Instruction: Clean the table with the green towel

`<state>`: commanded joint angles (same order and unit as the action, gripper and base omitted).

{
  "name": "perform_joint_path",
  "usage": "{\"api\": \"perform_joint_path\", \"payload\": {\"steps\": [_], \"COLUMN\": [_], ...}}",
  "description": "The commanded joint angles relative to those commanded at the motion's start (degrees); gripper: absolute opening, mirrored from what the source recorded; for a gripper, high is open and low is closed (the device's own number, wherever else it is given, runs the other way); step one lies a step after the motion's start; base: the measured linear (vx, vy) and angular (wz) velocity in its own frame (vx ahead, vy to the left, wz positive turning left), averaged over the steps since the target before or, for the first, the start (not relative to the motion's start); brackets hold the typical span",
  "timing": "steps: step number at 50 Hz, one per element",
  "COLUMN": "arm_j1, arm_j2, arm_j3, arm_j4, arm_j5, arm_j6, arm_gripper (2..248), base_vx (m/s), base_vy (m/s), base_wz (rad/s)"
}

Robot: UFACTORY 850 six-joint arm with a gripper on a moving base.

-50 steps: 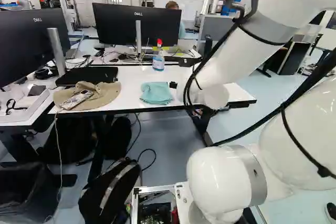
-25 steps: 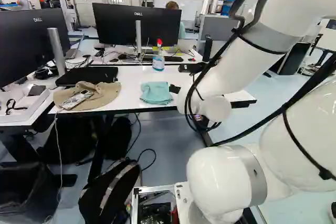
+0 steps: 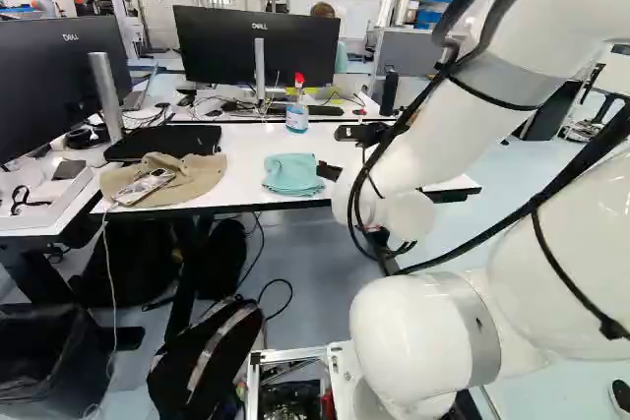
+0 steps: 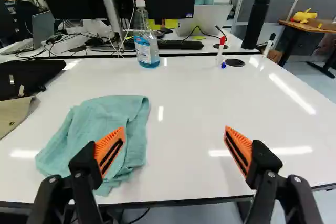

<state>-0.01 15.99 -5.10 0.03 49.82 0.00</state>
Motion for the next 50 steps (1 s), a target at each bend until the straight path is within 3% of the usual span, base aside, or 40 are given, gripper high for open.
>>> {"api": "perform_joint_path", "payload": {"steps": [50], "arm_j1": [0.0], "arm_j2": [0.0], "arm_j3": [0.1], "arm_j4": [0.0], "arm_j5": [0.2], "arm_j6": [0.0], "arm_gripper": [247], "base_vx": [0.0], "base_vy": [0.0], "base_wz": [0.0]}}
